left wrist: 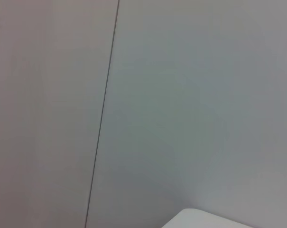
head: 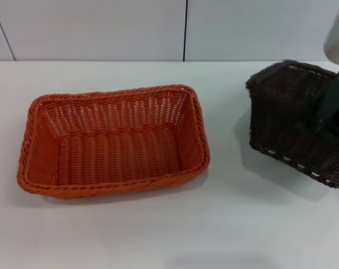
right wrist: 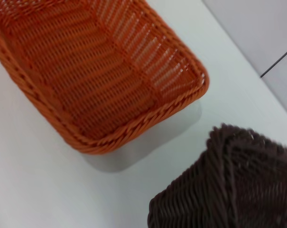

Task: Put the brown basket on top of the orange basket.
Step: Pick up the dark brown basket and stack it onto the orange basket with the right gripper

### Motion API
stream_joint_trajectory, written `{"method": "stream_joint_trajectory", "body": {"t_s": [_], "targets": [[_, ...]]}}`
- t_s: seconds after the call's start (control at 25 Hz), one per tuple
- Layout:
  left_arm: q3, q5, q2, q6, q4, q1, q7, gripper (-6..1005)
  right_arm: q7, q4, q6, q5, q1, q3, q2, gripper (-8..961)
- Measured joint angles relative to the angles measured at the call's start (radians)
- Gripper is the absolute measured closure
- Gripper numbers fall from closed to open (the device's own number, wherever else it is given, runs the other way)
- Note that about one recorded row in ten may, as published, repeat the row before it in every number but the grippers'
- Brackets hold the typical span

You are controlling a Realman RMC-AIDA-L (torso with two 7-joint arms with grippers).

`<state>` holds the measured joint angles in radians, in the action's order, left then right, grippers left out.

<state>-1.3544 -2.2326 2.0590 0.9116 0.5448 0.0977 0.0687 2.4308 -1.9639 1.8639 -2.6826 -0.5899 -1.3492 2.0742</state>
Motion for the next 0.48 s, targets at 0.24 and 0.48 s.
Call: {"method": "stream_joint_trajectory", "body": {"t_s": [0.24,0.48], "targets": [[-0.003,-0.001,0.000,0.001,-0.002,0.001,-0.001,202,0.005,-0.054,0.005,-0.038,-0.032,-0.018,0.001,748],[-0.008,-0.001,-0.001,0.003,-0.009,0.005,-0.001,202,0.015,-0.057,-0.003,-0.083,-0.067,-0.035,0.001,748]]}}
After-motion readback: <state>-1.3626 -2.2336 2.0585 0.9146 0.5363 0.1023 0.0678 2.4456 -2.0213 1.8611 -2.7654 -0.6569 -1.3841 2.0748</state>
